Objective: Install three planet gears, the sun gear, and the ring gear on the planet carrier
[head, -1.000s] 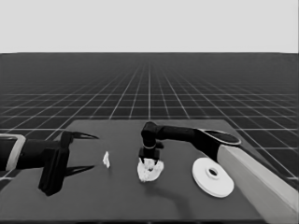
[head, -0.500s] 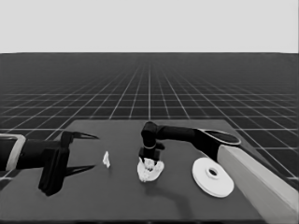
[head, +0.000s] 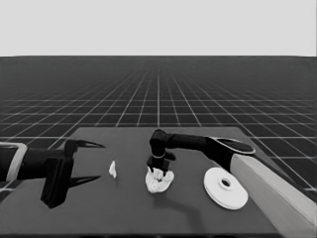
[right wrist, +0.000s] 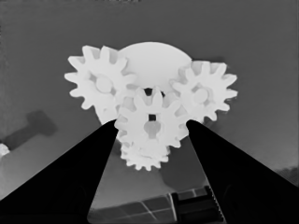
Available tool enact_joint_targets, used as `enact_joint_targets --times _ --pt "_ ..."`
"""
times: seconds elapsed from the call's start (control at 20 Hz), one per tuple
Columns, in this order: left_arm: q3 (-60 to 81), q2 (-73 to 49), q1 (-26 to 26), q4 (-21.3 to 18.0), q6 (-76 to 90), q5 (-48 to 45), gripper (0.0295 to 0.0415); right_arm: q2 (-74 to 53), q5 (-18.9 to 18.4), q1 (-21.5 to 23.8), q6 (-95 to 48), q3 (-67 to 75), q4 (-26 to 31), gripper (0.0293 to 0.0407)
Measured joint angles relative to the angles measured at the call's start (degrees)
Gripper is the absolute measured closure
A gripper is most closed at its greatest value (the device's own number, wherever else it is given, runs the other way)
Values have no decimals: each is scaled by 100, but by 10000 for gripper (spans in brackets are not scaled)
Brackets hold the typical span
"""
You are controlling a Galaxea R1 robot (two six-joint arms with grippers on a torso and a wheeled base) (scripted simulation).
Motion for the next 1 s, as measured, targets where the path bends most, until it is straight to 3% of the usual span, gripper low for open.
enact_joint_targets --times 1.0 --pt "0 0 0 0 0 0 326 -10 2 -36 1200 -8 -3 390"
